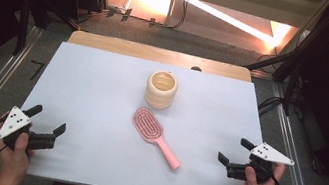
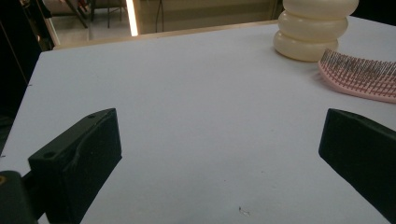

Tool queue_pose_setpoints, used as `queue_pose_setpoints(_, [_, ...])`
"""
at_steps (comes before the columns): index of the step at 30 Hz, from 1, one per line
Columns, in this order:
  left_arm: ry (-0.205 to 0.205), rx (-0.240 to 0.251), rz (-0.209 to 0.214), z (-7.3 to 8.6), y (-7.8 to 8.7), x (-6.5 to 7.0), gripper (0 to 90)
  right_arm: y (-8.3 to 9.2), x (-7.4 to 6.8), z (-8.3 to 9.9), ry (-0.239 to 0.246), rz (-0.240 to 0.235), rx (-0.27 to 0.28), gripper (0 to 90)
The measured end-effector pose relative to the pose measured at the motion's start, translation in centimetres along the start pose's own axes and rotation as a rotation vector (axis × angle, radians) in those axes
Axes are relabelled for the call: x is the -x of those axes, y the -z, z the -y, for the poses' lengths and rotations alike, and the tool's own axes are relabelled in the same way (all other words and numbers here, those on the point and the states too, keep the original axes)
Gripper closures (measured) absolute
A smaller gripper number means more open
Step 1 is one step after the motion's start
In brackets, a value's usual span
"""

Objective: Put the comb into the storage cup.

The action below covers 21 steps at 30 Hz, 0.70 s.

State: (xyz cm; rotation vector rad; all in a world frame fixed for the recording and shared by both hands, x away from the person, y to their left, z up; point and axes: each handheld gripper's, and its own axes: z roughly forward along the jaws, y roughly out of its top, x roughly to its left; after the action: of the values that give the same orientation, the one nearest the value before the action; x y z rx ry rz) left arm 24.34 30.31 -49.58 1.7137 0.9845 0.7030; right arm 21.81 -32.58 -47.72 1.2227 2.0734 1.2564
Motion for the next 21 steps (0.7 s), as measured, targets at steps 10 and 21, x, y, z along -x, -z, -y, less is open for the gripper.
queue_pose_setpoints(10, [-0.009,-0.006,0.005,0.0,0.0,0.1,0.0,-1.0,-1.5,-2.2,0.064,-0.050,-0.120,0.0])
queue_pose_setpoints(21, [-0.011,-0.006,0.002,0.0,0.0,0.1,0.0,-2.4,-2.3,-3.5,0.073,-0.086,-0.245,0.0])
